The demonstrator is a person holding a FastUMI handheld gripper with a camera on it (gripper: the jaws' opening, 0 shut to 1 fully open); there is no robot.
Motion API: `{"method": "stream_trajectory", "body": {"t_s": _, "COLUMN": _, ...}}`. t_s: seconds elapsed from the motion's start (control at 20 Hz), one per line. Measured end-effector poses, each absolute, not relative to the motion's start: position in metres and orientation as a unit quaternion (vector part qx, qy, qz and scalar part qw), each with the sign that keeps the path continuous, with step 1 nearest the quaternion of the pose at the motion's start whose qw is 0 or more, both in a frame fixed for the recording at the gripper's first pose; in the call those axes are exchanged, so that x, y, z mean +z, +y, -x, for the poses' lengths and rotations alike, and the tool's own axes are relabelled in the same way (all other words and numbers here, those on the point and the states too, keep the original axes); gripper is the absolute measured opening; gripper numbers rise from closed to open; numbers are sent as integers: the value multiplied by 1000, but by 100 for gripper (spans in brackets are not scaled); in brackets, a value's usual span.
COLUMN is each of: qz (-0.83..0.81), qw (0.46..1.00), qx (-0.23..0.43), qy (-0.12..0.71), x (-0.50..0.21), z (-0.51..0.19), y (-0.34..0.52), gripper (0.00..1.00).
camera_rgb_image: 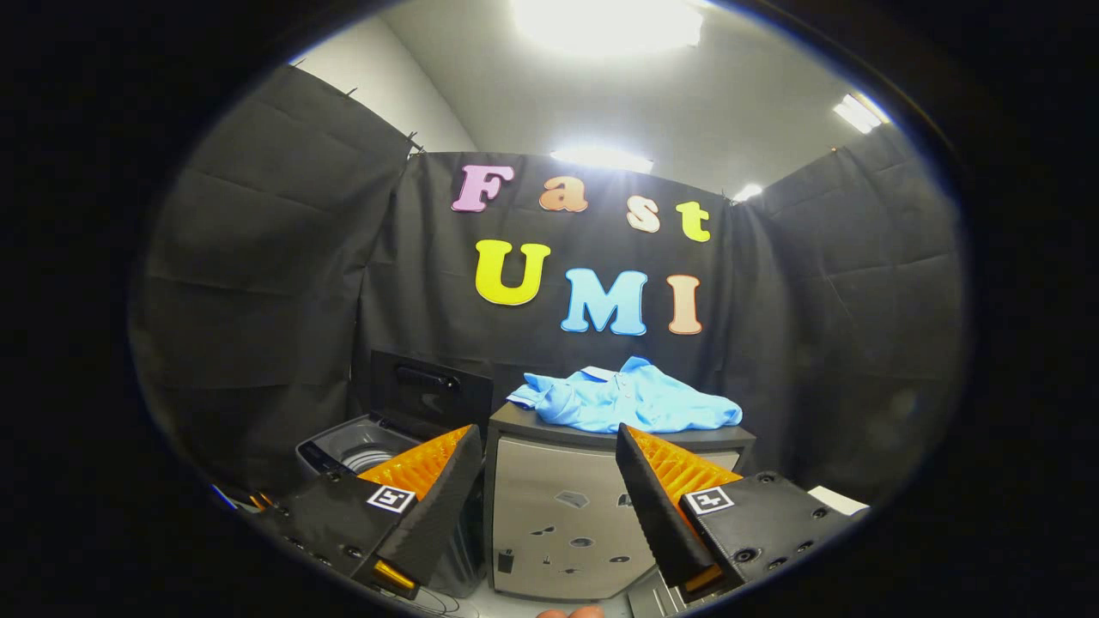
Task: Put the clothes into the washing machine and then close the washing machine lid.
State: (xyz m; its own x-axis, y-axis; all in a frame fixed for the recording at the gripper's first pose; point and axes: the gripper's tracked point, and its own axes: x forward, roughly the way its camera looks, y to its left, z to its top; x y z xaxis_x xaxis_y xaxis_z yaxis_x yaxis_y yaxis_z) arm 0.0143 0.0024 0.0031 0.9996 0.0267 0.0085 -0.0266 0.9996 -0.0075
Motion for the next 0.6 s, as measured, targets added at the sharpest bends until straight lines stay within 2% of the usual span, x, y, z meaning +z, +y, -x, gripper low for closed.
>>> {"method": "stream_trajectory", "body": {"t_s": 0.6, "qz": 9, "qw": 1000, "qx": 11, "qy": 8, "x": -6, "z": -16, "y": 5, "gripper": 98}}
